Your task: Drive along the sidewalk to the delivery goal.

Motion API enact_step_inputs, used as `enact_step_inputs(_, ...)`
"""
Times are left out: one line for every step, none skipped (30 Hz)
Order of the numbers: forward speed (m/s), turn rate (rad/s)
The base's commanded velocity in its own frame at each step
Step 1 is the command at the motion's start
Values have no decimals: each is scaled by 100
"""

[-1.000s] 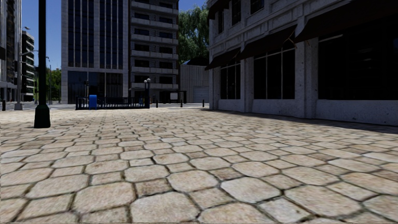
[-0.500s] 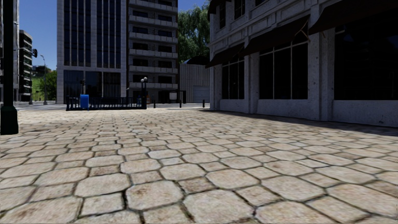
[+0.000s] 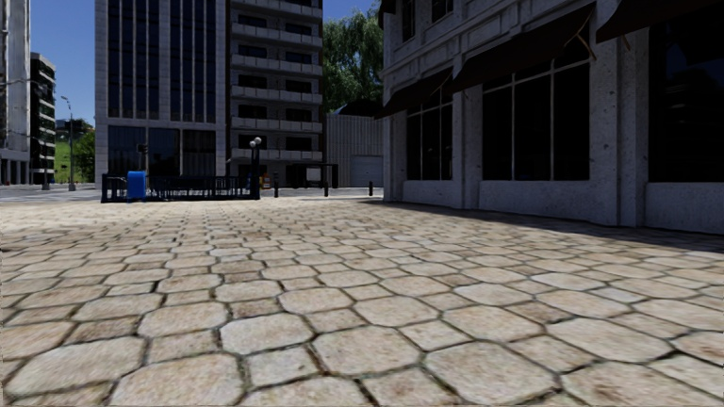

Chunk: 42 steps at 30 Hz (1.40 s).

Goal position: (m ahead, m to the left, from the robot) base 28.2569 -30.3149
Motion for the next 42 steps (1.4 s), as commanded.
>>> enact_step_inputs(200,0)
enact_step_inputs(200,0)
enact_step_inputs(200,0)
enact_step_inputs(200,0)
enact_step_inputs(200,0)
enact_step_inputs(200,0)
enact_step_inputs(200,0)
enact_step_inputs(200,0)
enact_step_inputs(200,0)
enact_step_inputs(200,0)
enact_step_inputs(200,0)
enact_step_inputs(200,0)
enact_step_inputs(200,0)
enact_step_inputs(200,0)
enact_step_inputs(200,0)
enact_step_inputs(200,0)
enact_step_inputs(200,0)
enact_step_inputs(200,0)
enact_step_inputs(200,0)
enact_step_inputs(200,0)
enact_step_inputs(200,0)
enact_step_inputs(200,0)
enact_step_inputs(200,0)
enact_step_inputs(200,0)
enact_step_inputs(200,0)
enact_step_inputs(200,0)
enact_step_inputs(200,0)
enact_step_inputs(200,0)
enact_step_inputs(200,4)
enact_step_inputs(200,14)
enact_step_inputs(200,17)
enact_step_inputs(200,17)
enact_step_inputs(200,17)
enact_step_inputs(200,17)
enact_step_inputs(200,17)
enact_step_inputs(200,17)
enact_step_inputs(200,17)
enact_step_inputs(200,17)
enact_step_inputs(200,17)
enact_step_inputs(200,17)
enact_step_inputs(200,18)
enact_step_inputs(200,18)
